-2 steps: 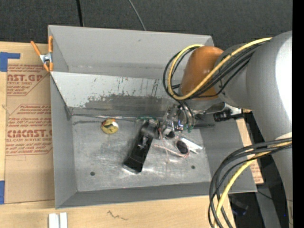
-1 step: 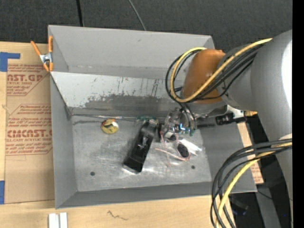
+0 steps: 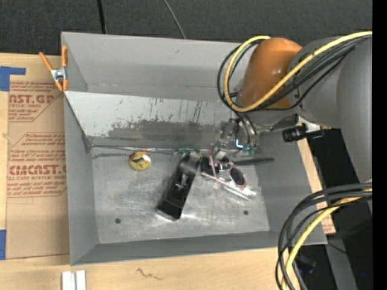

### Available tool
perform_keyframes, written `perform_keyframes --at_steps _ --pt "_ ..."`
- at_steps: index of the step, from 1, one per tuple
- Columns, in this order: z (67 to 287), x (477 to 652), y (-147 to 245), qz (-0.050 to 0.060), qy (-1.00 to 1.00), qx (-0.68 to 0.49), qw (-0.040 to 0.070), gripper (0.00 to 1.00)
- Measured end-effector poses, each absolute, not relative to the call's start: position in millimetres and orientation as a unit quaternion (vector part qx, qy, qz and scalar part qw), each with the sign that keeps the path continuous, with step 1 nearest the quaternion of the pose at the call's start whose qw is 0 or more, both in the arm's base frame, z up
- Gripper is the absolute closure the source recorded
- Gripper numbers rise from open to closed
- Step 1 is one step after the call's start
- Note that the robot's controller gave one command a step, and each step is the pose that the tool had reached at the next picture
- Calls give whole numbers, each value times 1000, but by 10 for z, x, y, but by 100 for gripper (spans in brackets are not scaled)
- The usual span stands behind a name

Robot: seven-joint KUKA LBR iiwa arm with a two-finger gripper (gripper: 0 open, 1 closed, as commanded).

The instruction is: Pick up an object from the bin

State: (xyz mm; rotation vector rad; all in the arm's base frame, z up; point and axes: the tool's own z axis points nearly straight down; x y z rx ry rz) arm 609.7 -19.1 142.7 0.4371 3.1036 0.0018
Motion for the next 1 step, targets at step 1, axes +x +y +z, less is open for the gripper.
perform_keyframes --at_steps 1 --pt "1048 5945 -206 0 990 142 0 100"
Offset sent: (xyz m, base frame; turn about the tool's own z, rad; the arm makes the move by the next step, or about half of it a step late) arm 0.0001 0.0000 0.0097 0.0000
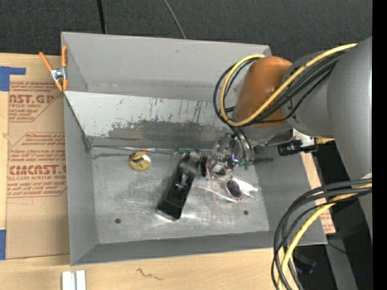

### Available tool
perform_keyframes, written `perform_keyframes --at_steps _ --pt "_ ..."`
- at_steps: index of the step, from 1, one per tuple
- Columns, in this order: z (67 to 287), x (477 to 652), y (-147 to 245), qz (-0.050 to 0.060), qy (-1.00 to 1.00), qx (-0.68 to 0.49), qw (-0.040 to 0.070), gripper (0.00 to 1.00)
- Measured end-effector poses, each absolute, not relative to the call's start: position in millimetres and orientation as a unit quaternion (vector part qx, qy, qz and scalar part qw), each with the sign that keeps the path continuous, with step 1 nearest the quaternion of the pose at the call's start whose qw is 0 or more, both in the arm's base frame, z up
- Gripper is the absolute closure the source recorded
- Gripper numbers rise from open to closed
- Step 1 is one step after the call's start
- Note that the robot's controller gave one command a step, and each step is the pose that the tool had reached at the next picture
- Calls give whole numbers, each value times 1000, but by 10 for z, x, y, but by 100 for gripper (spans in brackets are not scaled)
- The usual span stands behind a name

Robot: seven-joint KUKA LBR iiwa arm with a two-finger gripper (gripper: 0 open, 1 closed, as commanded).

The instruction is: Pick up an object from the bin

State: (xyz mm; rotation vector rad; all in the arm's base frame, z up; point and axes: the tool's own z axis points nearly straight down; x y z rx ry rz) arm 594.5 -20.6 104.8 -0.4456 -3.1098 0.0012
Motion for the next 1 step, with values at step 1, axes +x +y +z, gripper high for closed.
perform_keyframes --at_steps 1 --pt "1552 6117 -184 -1 -990 -139 -4 100"
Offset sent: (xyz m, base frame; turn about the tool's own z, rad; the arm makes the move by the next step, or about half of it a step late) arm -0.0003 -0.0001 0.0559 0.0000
